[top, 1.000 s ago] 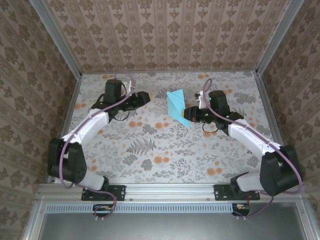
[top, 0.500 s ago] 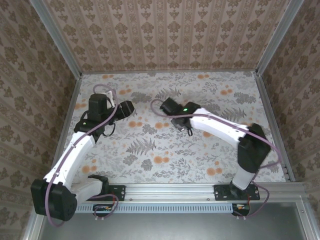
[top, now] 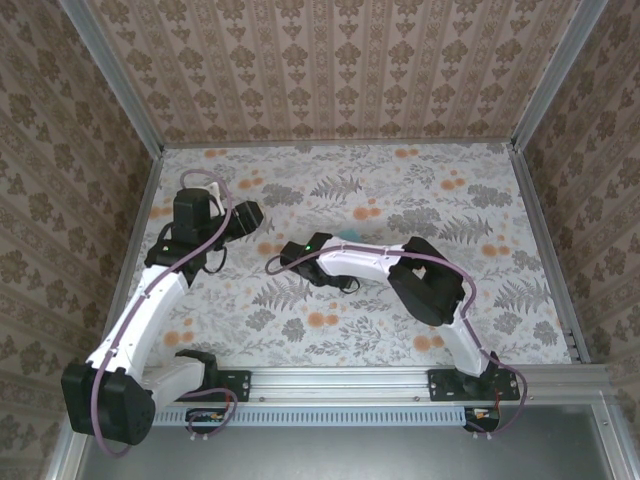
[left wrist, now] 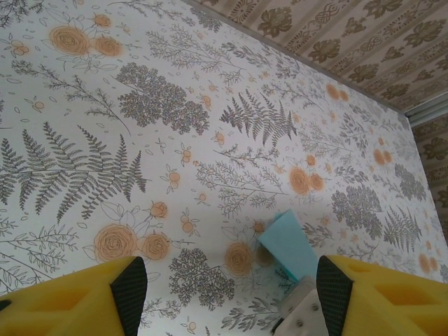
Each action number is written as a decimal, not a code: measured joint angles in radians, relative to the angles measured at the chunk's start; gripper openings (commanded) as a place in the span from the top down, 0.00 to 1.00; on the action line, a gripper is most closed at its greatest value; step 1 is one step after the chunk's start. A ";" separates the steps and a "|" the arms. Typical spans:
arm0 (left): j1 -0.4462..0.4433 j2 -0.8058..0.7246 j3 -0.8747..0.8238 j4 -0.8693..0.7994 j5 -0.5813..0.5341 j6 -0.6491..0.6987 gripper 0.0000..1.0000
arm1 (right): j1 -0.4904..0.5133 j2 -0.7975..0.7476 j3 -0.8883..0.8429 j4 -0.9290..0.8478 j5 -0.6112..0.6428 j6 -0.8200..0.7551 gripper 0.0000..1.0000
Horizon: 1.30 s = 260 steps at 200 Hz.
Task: Fold a paper plane with a square sheet of paper (fold left side to right side)
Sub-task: Turn over the paper at the center of the table, then move the paper to the center of the table.
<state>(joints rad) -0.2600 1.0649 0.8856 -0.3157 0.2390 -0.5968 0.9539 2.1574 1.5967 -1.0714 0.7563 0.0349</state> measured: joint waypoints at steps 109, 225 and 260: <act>0.000 0.181 -0.051 0.060 0.184 -0.064 0.30 | -0.018 -0.146 -0.048 0.014 -0.371 0.056 0.40; -0.258 0.640 0.007 0.374 0.341 -0.227 0.30 | -0.448 -0.800 -0.620 0.542 -0.893 0.264 0.07; -0.307 0.770 0.093 0.444 0.366 -0.252 0.37 | -0.578 -0.899 -0.775 0.743 -1.033 0.357 0.00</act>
<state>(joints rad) -0.5667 1.8351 0.9787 0.1287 0.6052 -0.8486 0.3763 1.2587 0.8215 -0.3283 -0.2764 0.3920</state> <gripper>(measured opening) 0.663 0.997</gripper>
